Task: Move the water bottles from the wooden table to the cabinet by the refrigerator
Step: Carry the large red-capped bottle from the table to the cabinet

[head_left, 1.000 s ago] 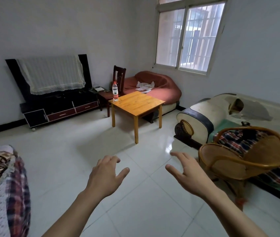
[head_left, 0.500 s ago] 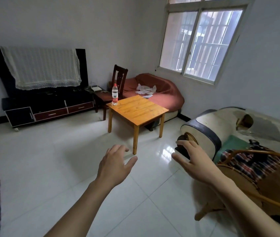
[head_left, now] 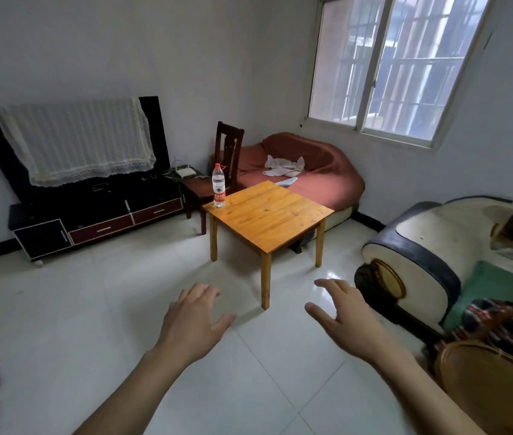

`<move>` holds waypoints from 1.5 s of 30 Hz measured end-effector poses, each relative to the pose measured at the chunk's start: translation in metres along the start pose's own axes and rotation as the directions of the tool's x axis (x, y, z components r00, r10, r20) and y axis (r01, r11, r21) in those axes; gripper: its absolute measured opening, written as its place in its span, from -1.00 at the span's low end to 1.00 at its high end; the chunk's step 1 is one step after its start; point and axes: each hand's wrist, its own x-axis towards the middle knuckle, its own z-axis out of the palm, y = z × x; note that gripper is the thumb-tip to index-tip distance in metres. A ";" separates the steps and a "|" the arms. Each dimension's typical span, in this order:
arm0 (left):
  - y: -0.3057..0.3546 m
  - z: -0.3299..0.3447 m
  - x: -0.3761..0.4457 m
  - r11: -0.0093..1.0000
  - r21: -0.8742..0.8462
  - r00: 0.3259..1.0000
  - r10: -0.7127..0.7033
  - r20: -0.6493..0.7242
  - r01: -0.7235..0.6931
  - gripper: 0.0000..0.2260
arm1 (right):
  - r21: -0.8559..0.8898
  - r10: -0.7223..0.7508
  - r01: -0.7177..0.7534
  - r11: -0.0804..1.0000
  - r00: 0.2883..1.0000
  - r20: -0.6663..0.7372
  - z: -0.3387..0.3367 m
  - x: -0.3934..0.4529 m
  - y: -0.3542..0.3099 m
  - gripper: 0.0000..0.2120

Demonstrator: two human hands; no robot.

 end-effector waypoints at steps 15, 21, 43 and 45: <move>-0.095 0.001 0.229 0.992 -0.015 0.989 -0.127 -0.072 0.126 -0.48 | -0.015 -0.092 0.094 0.995 0.993 0.080 0.031 0.281 -0.024 -0.47; -0.173 0.008 0.315 0.988 -0.060 0.989 -0.146 -0.025 0.145 -0.48 | -0.064 -0.080 0.086 0.994 0.993 0.090 0.064 0.376 -0.076 -0.43; -0.312 0.011 0.610 0.990 -0.068 0.989 -0.115 0.096 0.122 -0.45 | -0.002 -0.021 0.021 1.000 0.994 0.107 0.170 0.704 -0.105 -0.43; -0.316 0.008 0.645 0.990 -0.054 0.987 -0.125 0.099 0.131 -0.45 | 0.022 -0.001 -0.002 1.000 0.992 0.123 0.176 0.741 -0.102 -0.42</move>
